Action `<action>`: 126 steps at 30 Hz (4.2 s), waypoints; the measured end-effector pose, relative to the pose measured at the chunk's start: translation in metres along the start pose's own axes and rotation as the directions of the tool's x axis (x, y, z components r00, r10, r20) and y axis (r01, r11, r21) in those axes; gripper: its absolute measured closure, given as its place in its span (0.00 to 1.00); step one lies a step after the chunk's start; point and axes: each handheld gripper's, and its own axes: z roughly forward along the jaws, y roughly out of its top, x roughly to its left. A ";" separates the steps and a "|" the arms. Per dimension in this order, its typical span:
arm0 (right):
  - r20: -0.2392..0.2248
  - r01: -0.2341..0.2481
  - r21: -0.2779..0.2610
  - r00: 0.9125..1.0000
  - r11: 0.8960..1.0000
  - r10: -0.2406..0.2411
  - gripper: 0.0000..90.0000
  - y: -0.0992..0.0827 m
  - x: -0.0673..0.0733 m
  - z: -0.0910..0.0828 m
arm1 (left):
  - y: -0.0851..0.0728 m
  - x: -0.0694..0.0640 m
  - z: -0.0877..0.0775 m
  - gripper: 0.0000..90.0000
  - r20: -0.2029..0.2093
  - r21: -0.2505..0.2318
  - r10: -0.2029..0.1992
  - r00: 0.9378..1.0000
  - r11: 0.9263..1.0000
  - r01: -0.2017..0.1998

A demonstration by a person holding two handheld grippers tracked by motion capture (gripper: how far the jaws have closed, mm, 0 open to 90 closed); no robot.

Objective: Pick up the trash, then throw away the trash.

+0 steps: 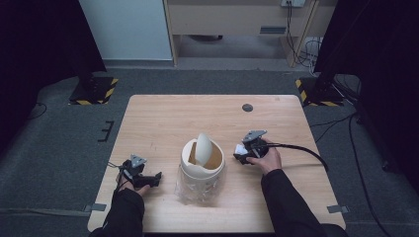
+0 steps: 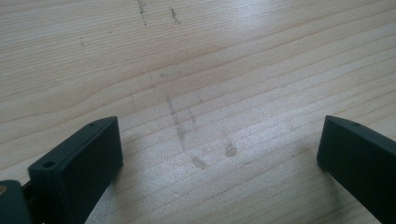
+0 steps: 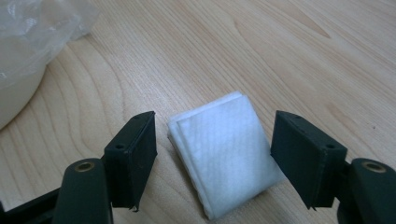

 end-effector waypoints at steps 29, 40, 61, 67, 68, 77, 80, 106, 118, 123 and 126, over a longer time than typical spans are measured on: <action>0.031 -0.058 -0.013 0.998 0.998 0.059 0.68 0.003 -0.003 -0.008 | 0.000 0.000 0.000 0.00 0.000 0.000 0.000 1.000 1.000 0.000; -0.022 -0.125 -0.042 0.992 0.991 0.124 0.78 0.010 -0.008 -0.027 | 0.000 0.000 0.000 0.00 0.000 0.000 0.000 1.000 1.000 0.000; -0.071 -0.170 -0.232 0.985 0.958 0.157 0.79 0.007 -0.009 -0.084 | 0.000 0.000 0.000 0.00 0.000 0.000 0.000 1.000 1.000 0.000; -0.078 -0.178 -0.276 0.984 0.945 0.162 0.79 0.006 -0.008 -0.098 | 0.000 0.000 0.000 0.00 0.000 -0.001 -0.001 1.000 1.000 0.001; -0.078 -0.175 -0.275 0.984 0.945 0.159 0.79 0.006 -0.008 -0.100 | 0.000 0.000 0.000 0.00 0.000 0.000 0.000 1.000 1.000 0.000; -0.090 -0.174 -0.323 0.984 0.930 0.153 0.80 0.009 -0.003 -0.117 | 0.000 0.000 0.000 0.00 0.002 -0.001 0.001 1.000 1.000 -0.001; -0.099 -0.181 -0.343 0.983 0.922 0.156 0.80 0.011 -0.003 -0.121 | 0.000 0.000 0.000 0.00 0.002 -0.001 0.001 1.000 1.000 -0.001; -0.129 -0.192 -0.481 0.981 0.856 0.148 0.81 0.030 -0.001 -0.161 | 0.000 0.000 0.000 0.00 0.003 0.000 0.001 1.000 1.000 -0.001; -0.185 -0.201 -0.497 0.975 0.844 0.123 0.81 0.037 0.009 -0.160 | 0.000 0.000 0.000 0.00 0.002 0.000 0.002 1.000 1.000 -0.002; -0.204 -0.200 -0.505 0.973 0.839 0.109 0.81 0.041 0.013 -0.161 | 0.000 0.000 0.000 0.00 0.002 0.000 0.002 1.000 1.000 -0.002; -0.218 -0.198 -0.515 0.971 0.834 0.096 0.81 0.044 0.016 -0.162 | 0.000 0.000 0.000 0.00 0.002 0.000 0.002 1.000 1.000 -0.002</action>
